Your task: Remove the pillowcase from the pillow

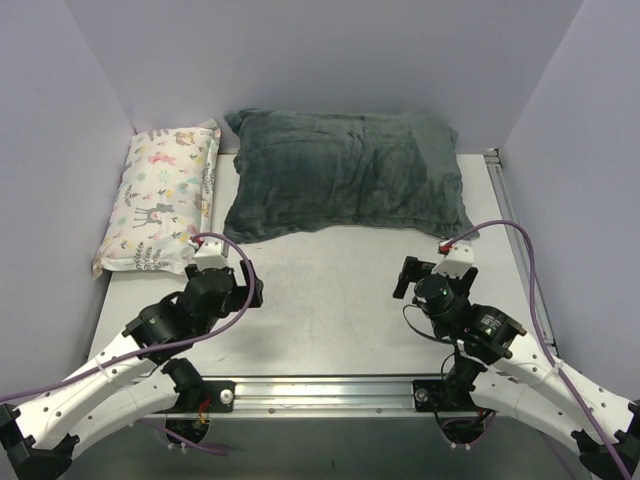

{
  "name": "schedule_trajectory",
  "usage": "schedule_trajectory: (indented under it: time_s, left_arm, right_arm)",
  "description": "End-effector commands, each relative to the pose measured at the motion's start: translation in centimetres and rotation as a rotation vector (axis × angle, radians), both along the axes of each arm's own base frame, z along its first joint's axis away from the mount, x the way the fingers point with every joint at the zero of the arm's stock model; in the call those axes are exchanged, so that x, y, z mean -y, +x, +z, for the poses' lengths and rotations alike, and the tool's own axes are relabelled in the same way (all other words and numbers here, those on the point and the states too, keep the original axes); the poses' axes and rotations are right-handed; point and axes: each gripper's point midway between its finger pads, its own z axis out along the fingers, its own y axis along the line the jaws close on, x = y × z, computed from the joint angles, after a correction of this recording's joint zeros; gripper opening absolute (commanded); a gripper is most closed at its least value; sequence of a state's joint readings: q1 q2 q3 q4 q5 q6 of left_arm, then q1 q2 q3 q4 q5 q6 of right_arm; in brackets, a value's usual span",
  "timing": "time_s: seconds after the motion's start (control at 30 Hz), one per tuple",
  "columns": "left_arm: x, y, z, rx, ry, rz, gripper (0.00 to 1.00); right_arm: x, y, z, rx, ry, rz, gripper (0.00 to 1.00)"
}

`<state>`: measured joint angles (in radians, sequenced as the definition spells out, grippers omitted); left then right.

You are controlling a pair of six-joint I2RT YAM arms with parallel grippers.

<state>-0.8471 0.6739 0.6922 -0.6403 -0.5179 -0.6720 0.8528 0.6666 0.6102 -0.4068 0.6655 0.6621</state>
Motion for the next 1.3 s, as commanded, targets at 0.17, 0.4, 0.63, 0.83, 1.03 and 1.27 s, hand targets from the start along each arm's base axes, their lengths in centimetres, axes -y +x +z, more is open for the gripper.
schedule_trajectory:
  time_s: [0.17,0.4,0.63,0.83,1.03,1.27]
  left_arm:
    - [1.0,7.1,6.6,0.151,-0.056,0.163,0.97]
    - [-2.0,15.2,7.0,0.195,-0.143,0.204,0.98]
    - [-1.7,23.0,4.4,0.178,-0.199,0.155,0.97]
    - [-1.4,27.3,1.3,0.133,-0.273,0.152,0.97]
    - [0.1,30.2,-2.8,0.077,-0.310,0.132,0.98]
    - [0.7,31.4,-5.6,0.039,-0.335,0.142,0.95]
  right_arm:
    - [-1.2,5.6,6.0,0.050,-0.022,0.018,1.00]
    - [2.7,13.0,4.8,-0.051,0.146,-0.127,1.00]
    - [6.3,20.1,2.7,-0.091,0.416,-0.196,1.00]
    - [9.5,23.6,1.1,-0.083,0.515,-0.306,0.98]
    - [10.8,24.9,-1.5,-0.085,0.341,-0.391,0.97]
    - [9.1,27.1,-4.1,-0.098,0.254,-0.353,0.96]
